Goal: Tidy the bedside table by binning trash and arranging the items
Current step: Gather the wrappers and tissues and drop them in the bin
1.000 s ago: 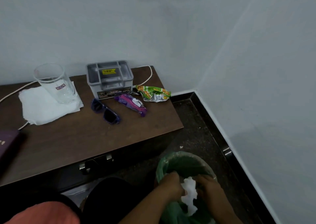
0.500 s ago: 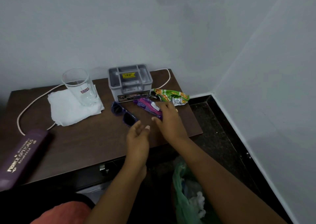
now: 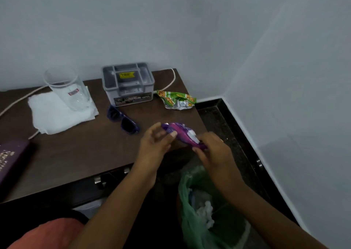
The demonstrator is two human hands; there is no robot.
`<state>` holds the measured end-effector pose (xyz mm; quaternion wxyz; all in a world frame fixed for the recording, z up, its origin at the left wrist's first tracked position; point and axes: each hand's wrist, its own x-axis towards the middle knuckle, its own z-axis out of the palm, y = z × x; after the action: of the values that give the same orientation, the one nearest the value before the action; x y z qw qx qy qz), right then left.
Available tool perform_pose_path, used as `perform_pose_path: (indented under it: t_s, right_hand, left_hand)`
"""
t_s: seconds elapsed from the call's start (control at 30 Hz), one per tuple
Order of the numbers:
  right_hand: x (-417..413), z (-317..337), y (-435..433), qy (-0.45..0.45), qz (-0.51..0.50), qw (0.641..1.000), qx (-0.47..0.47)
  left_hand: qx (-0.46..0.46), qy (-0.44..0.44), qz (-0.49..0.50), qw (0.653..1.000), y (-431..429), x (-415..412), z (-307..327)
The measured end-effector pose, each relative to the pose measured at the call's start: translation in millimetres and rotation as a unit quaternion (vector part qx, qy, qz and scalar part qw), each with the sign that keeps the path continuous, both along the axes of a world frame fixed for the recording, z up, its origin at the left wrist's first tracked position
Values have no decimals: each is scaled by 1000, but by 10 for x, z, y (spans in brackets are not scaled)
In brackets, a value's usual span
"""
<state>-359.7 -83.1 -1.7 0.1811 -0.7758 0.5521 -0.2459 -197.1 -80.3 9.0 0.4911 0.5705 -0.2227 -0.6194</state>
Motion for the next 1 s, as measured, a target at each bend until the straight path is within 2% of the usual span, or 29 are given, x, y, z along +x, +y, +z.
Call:
perform_pose_path:
  t_s: [0.1,0.2,0.33,0.4,0.47,0.53,0.67,0.73,0.8,0.87,1.0]
  right_hand:
    - [-493,-56,422,-2,-24,998,62]
    - [-838,-227,833,7,-52,991,125]
    - [-1073,-621,1149,38,-59,970,234]
    - [-1114,-779,1169,86,-63,957,270]
    - [-1087,-861,1100,98,-93,951,277]
    - [-993,-853,949,86,-98,967,221]
    - [-586,-553,302,24,-75,994,74]
    - [-310,-364,-145,-14,-62,998,27]
    - [-61,-256,-594,-27,-38,999,5]
    - [138,-237,-1015,-22,-13,1000,3]
    - [345,-310,-1582,13,13,998,64]
  left_hand:
    - [53,-18,-106,993,87,-323,-140]
    - [114,-54,-218,968,257,-683,-433]
    - [146,-179,-404,885,471,-936,-799]
    - [166,-246,-432,852,469,-894,-837]
    - [157,-294,-397,855,421,-814,-820]
    - [141,-300,-334,883,365,-752,-762]
    - [89,-239,-161,953,172,-657,-579]
    - [56,-192,-75,977,34,-563,-452]
    - [29,-155,-6,988,-131,-429,-337]
    - [4,-160,37,986,-354,-257,-237]
    - [43,-147,36,988,-829,73,-240]
